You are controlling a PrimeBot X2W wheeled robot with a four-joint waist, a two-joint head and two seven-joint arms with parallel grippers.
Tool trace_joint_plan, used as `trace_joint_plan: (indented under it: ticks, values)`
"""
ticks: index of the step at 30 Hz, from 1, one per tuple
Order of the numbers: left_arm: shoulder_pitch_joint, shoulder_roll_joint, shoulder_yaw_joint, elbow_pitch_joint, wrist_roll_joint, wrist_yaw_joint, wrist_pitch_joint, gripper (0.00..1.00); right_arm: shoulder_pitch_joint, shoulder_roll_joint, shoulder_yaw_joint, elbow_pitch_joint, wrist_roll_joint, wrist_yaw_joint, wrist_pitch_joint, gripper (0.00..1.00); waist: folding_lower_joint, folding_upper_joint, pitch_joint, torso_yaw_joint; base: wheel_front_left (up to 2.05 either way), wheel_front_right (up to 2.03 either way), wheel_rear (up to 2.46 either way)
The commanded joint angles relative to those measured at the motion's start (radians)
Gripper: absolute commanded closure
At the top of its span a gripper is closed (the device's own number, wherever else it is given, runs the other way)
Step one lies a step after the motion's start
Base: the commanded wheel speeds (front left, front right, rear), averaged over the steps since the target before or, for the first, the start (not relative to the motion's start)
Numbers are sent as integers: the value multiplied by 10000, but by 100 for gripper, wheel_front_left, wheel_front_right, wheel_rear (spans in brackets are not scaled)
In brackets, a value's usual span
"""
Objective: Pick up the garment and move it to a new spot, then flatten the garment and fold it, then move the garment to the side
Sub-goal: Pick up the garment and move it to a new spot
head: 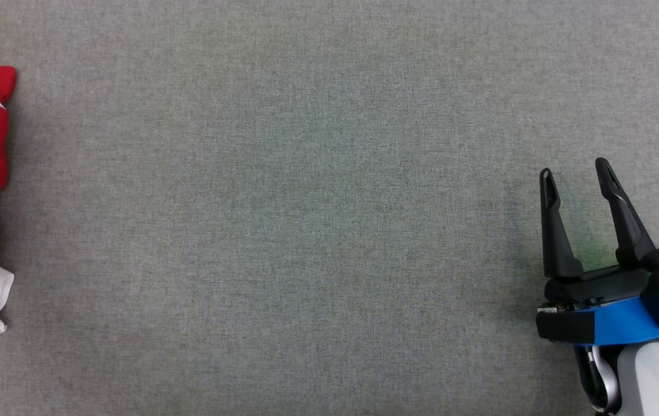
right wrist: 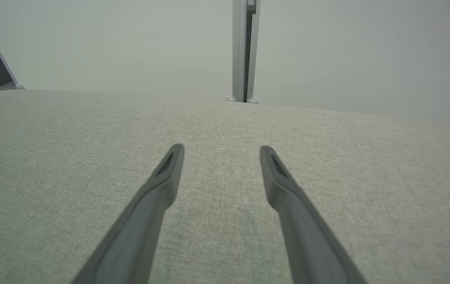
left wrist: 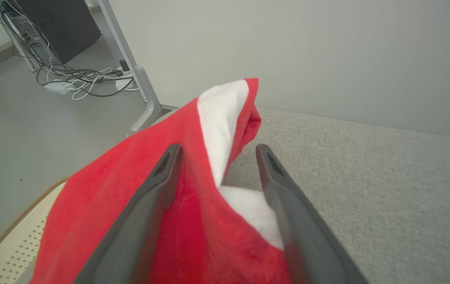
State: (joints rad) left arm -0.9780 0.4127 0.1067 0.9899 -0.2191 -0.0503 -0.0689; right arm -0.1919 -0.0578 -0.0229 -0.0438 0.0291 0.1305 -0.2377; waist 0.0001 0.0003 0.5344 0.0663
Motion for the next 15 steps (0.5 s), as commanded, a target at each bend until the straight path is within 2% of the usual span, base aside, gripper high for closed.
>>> trace_joint_plan:
  ticks: [1,6,7,8,9,15]
  values:
    - [-147,77,-29,194,-33,-14,129,0,-35,-10,-35,-37,19,4,13,0,-1,-3,6,1,0,0,0]
    - [-412,76,-106,1067,-150,-98,721,0,-67,8,-34,-27,22,4,-10,0,-1,-3,-15,37,0,0,0]
    - [-436,75,-120,1166,-159,-118,701,49,-84,11,-7,-3,49,4,-15,0,-1,-3,-34,48,0,0,0]
    - [-455,66,-147,1253,-163,-124,658,80,-100,13,20,34,65,4,-20,0,-1,-3,-66,59,0,0,0]
    - [-478,73,-172,1331,-160,-146,603,100,-109,17,49,69,64,4,-23,0,-1,-3,-99,64,0,0,0]
    - [-610,298,-327,1558,-136,-304,-50,100,-126,38,246,243,167,4,-99,0,-1,-3,-463,59,0,0,0]
